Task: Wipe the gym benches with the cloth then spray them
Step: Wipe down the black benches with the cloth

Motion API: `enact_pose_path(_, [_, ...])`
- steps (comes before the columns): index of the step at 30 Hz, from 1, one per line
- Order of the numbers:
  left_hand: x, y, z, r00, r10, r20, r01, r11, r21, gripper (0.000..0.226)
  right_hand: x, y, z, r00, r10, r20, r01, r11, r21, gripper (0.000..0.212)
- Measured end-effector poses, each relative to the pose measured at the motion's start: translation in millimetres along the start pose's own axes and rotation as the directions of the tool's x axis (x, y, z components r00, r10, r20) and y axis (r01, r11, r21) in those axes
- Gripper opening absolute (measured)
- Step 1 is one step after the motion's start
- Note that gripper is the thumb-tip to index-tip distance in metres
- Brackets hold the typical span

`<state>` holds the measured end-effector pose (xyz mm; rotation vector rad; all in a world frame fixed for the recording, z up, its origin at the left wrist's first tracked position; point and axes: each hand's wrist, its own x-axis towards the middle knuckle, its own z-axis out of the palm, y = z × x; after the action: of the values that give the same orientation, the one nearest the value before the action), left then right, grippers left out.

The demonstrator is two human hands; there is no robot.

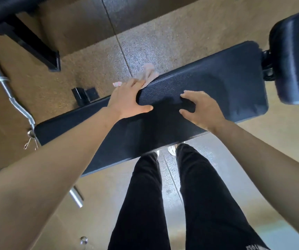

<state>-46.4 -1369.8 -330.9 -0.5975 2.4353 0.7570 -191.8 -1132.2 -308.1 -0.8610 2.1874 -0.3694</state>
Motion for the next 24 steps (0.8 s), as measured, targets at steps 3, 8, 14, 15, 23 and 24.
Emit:
enact_pose_path(3, [15.6, 18.7, -0.3, 0.999, 0.032, 0.007, -0.032, 0.999, 0.018, 0.100, -5.3, 22.6, -14.9, 0.989, 0.104, -0.105, -0.102, 0.995, 0.016, 0.054])
enact_pose_path(8, [47.0, 56.8, -1.0, 0.996, 0.067, 0.058, -0.070, 0.996, 0.047, 0.104, -19.8, 72.5, -22.6, 0.914, 0.336, -0.225, -0.352, 0.936, -0.032, 0.066])
enact_pose_path(14, [81.2, 105.9, -4.0, 0.989, 0.094, 0.114, -0.098, 0.995, 0.031, 0.109, -43.9, 122.4, -20.0, 0.818, 0.512, -0.262, -0.524, 0.851, 0.025, 0.081])
enact_pose_path(15, [86.0, 115.0, -4.2, 0.988, 0.100, 0.116, -0.103, 0.994, 0.023, 0.109, -46.8, 126.6, -18.2, 0.831, 0.497, -0.249, -0.509, 0.860, 0.019, 0.083])
enact_pose_path(23, [129.4, 181.3, -3.7, 0.984, 0.129, 0.125, -0.128, 0.992, -0.018, 0.110, -57.0, 139.4, -8.1, 0.878, 0.407, -0.251, -0.435, 0.898, -0.065, 0.088])
enact_pose_path(24, [135.2, 188.6, -2.8, 0.983, 0.136, 0.121, -0.134, 0.991, -0.023, 0.109, -57.8, 141.2, -6.5, 0.880, 0.395, -0.262, -0.425, 0.903, -0.067, 0.087])
